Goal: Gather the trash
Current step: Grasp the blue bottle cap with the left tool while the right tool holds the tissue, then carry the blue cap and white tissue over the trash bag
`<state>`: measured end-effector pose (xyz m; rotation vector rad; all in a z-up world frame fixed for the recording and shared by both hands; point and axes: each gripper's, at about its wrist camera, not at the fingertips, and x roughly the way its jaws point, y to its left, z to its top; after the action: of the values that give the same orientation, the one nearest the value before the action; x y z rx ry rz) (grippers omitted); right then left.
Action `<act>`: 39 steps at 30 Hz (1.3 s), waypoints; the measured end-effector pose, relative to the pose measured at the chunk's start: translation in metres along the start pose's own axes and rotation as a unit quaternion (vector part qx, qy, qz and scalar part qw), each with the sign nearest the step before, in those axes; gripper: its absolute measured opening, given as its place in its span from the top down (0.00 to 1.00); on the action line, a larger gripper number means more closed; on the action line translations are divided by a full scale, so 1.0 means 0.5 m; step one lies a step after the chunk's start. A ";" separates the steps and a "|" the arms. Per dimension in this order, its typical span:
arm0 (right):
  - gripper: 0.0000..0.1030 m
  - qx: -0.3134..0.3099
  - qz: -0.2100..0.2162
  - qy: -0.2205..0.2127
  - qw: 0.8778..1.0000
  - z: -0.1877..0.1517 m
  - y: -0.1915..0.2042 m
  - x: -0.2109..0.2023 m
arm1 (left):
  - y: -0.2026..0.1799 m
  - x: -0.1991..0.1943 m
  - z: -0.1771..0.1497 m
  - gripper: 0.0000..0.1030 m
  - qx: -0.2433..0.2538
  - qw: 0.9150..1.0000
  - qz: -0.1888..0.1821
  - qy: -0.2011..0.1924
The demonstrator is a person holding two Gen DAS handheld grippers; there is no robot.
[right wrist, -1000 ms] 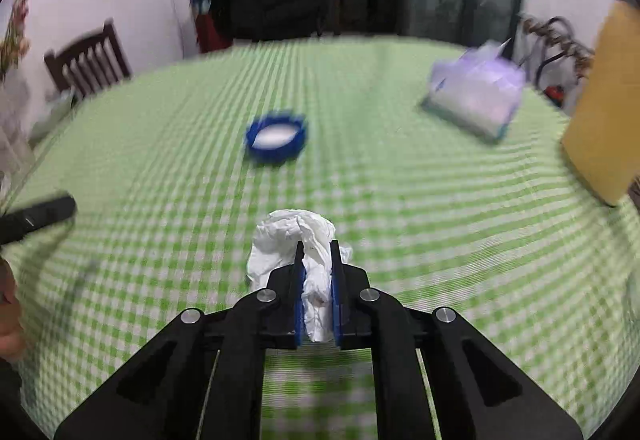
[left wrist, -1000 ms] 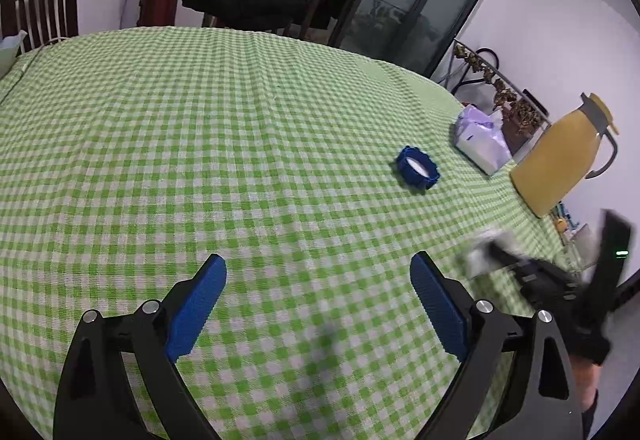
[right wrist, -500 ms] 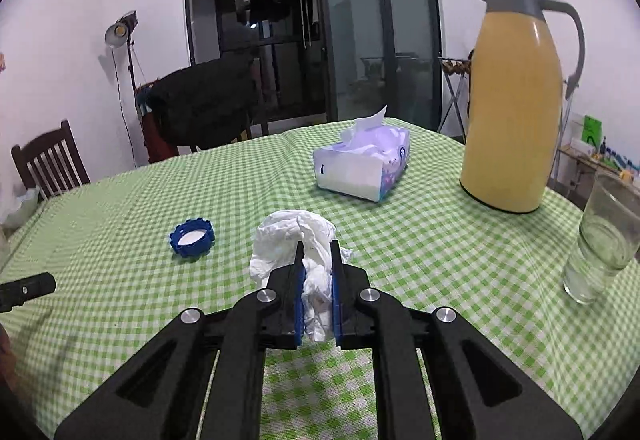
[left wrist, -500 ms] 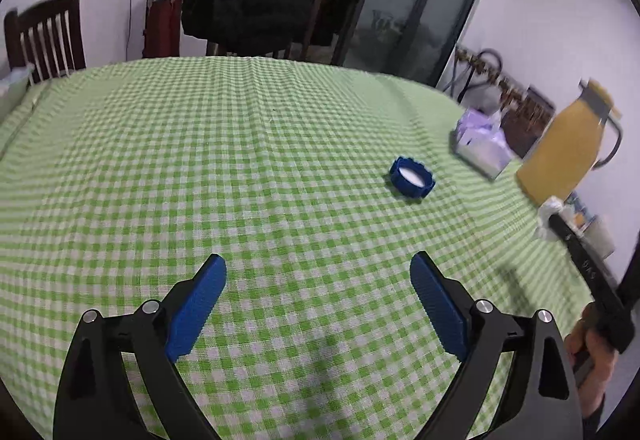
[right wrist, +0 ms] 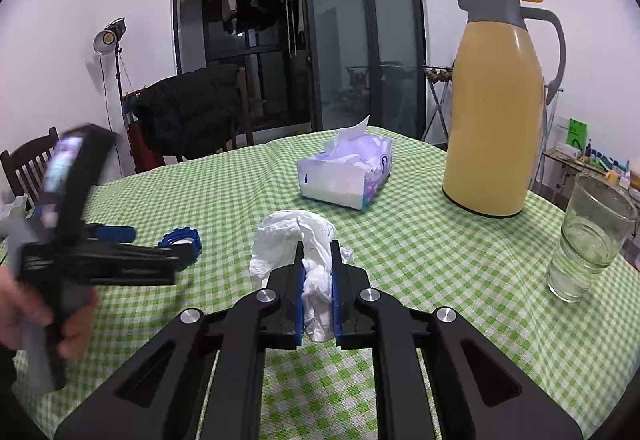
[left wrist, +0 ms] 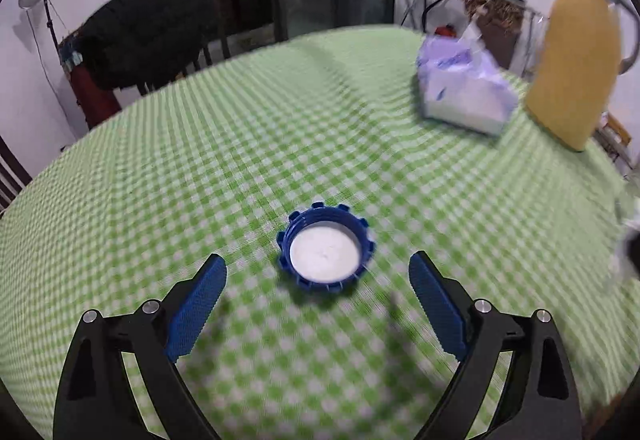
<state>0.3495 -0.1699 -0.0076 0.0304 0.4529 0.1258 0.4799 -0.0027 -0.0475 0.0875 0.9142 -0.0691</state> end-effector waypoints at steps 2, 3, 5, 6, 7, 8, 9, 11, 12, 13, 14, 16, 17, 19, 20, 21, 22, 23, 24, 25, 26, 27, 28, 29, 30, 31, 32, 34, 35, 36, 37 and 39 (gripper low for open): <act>0.90 0.002 -0.003 -0.008 1.000 0.000 -0.001 -0.006 | 0.000 0.018 0.006 0.22 -0.002 1.000 -0.007 0.006; 0.90 0.004 -0.005 -0.013 1.000 0.000 -0.002 -0.009 | -0.002 0.020 0.006 0.34 -0.001 1.000 -0.009 0.005; 0.90 0.003 -0.005 -0.018 1.000 0.000 -0.002 -0.012 | -0.002 0.026 0.005 0.50 0.005 1.000 -0.014 0.006; 0.90 0.000 -0.004 -0.018 1.000 0.000 0.000 -0.012 | -0.002 0.024 0.004 0.50 0.008 1.000 -0.012 0.002; 0.90 -0.005 -0.002 -0.019 1.000 0.000 0.004 -0.012 | -0.001 0.019 0.000 0.50 0.008 1.000 -0.015 -0.001; 0.90 -0.007 -0.003 -0.019 1.000 -0.001 0.005 -0.012 | 0.000 0.012 -0.003 0.50 0.008 1.000 -0.023 -0.003; 0.90 -0.008 -0.003 -0.019 1.000 0.000 0.006 -0.012 | -0.001 0.004 -0.006 0.50 0.008 1.000 -0.029 -0.006; 0.90 -0.005 -0.003 -0.019 1.000 0.000 0.004 -0.011 | 0.000 -0.027 -0.016 0.50 0.010 0.999 -0.035 -0.018; 0.90 -0.004 -0.004 -0.018 1.000 0.000 0.003 -0.011 | -0.002 -0.049 -0.022 0.50 0.010 0.999 -0.038 -0.026; 0.90 -0.003 -0.005 -0.019 1.000 -0.001 0.004 -0.011 | -0.005 -0.069 -0.025 0.50 0.009 0.999 -0.042 -0.032; 0.90 -0.004 -0.006 -0.019 1.000 -0.001 0.004 -0.011 | -0.007 -0.083 -0.027 0.50 0.008 0.998 -0.044 -0.036; 0.90 -0.006 -0.007 -0.020 1.000 0.000 0.006 -0.012 | -0.016 -0.128 -0.032 0.50 0.003 0.998 -0.048 -0.050; 0.90 -0.005 -0.009 -0.020 1.000 -0.001 0.006 -0.011 | -0.021 -0.151 -0.037 0.50 0.002 0.997 -0.050 -0.057; 0.90 -0.006 -0.006 -0.018 1.000 0.000 0.006 -0.010 | -0.031 -0.191 -0.049 0.50 -0.001 0.996 -0.054 -0.067; 0.90 -0.007 -0.001 -0.017 1.000 0.000 0.007 -0.009 | -0.037 -0.208 -0.052 0.50 0.000 0.996 -0.056 -0.071; 0.90 -0.010 0.002 -0.016 1.000 0.000 0.009 -0.009 | -0.044 -0.236 -0.061 0.50 0.004 0.995 -0.060 -0.077; 0.90 -0.013 0.008 -0.012 1.000 0.000 0.011 -0.005 | -0.051 -0.261 -0.069 0.50 0.010 0.994 -0.063 -0.083; 0.90 -0.014 0.012 -0.006 1.000 0.001 0.011 -0.001 | -0.055 -0.276 -0.071 0.50 0.014 0.994 -0.065 -0.089; 0.90 -0.008 0.019 -0.002 1.000 0.000 0.005 0.002 | -0.062 -0.304 -0.080 0.50 0.017 0.993 -0.065 -0.100; 0.90 -0.006 0.025 0.005 1.000 -0.002 -0.002 0.000 | -0.065 -0.332 -0.086 0.50 0.020 0.992 -0.066 -0.107; 0.90 -0.005 0.018 0.014 1.000 -0.005 -0.016 -0.014 | -0.069 -0.357 -0.094 0.50 0.022 0.991 -0.067 -0.114; 0.90 0.004 0.021 0.010 1.000 -0.007 -0.031 -0.036 | -0.074 -0.398 -0.108 0.50 0.026 0.989 -0.073 -0.128; 0.90 0.014 0.030 0.004 0.999 -0.009 -0.052 -0.065 | -0.077 -0.419 -0.115 0.50 0.030 0.987 -0.079 -0.136; 0.90 0.018 0.034 -0.002 0.999 -0.011 -0.075 -0.098 | -0.083 -0.443 -0.123 0.50 0.036 0.986 -0.084 -0.143; 0.90 0.013 0.024 -0.011 1.000 -0.014 -0.107 -0.145 | -0.095 -0.475 -0.134 0.50 0.048 0.983 -0.087 -0.152; 0.90 0.006 0.015 -0.019 1.000 -0.018 -0.133 -0.183 | -0.101 -0.492 -0.140 0.50 0.054 0.982 -0.090 -0.158; 0.90 0.002 0.003 -0.023 1.000 -0.022 -0.164 -0.221 | -0.111 -0.506 -0.143 0.50 0.057 0.980 -0.096 -0.163; 0.90 0.014 -0.036 -0.034 0.999 -0.039 -0.258 -0.319 | -0.137 -0.532 -0.151 0.50 0.059 0.977 -0.119 -0.168; 0.90 0.019 -0.051 -0.036 0.998 -0.046 -0.294 -0.352 | -0.153 -0.538 -0.152 0.50 0.059 0.975 -0.133 -0.169; 0.90 0.025 -0.080 -0.037 0.996 -0.059 -0.347 -0.403 | -0.180 -0.544 -0.153 0.50 0.060 0.972 -0.153 -0.168; 0.90 0.030 -0.104 -0.037 0.993 -0.072 -0.391 -0.447 | -0.198 -0.543 -0.154 0.50 0.062 0.971 -0.162 -0.167; 0.90 0.038 -0.148 -0.036 0.988 -0.098 -0.466 -0.521 | -0.256 -0.545 -0.156 0.50 0.070 0.967 -0.187 -0.160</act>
<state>0.1225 -0.4342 0.0481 0.0429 0.3858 -0.1845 0.2406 -0.1158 0.1153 0.0322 0.5923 -0.4876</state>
